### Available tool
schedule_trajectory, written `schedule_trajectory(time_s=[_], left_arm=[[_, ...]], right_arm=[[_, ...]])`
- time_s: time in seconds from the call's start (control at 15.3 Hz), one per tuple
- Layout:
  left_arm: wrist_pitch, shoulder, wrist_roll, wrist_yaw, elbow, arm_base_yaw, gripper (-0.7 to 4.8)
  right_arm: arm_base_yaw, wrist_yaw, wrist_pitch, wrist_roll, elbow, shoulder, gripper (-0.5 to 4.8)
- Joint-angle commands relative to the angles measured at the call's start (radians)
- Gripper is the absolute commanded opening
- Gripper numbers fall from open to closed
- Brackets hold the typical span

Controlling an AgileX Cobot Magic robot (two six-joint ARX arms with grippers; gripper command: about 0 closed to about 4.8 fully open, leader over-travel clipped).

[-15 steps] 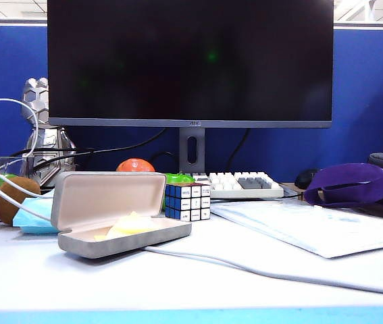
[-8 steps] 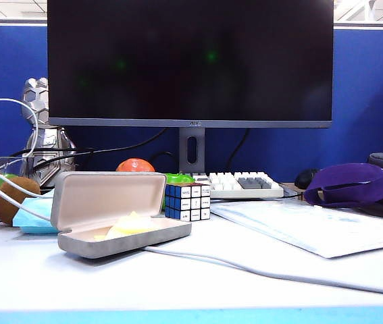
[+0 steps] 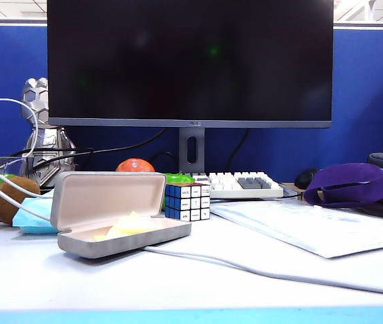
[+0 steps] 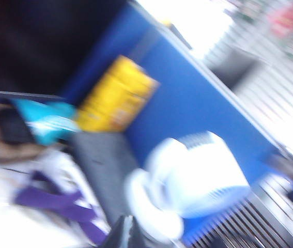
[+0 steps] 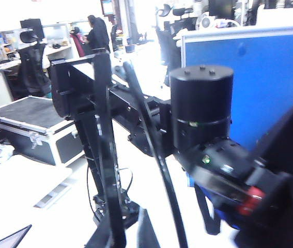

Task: Pick up the glasses, fold the temples of the glasses, place the glasses into the glasses case, and finally close the glasses case.

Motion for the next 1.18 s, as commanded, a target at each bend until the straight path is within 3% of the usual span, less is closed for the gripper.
schedule_trajectory(time_s=[0.07, 0.33, 0.52, 0.85, 1.18], left_arm=[[-0.021, -0.003, -0.003, -0.074, 0.003, 0.0, -0.06], [-0.138, -0.003, -0.053, -0.154, 0.003, -0.001, -0.06], [-0.141, -0.002, -0.053, -0.158, 0.003, -0.001, -0.06], [0.177, -0.002, -0.116, 0.082, 0.003, -0.001, -0.06], [0.248, -0.002, -0.135, 0.194, 0.003, -0.002, -0.05]], right_arm=[[0.001, -0.005, 0.032, 0.0, 0.003, -0.03, -0.05], [0.001, -0.005, 0.128, 0.0, 0.003, -0.038, -0.05], [0.001, -0.005, 0.157, 0.023, 0.003, -0.038, -0.05], [0.001, -0.005, 0.149, 0.069, 0.003, -0.037, -0.05], [0.002, -0.005, 0.147, 0.101, 0.003, -0.022, -0.05]])
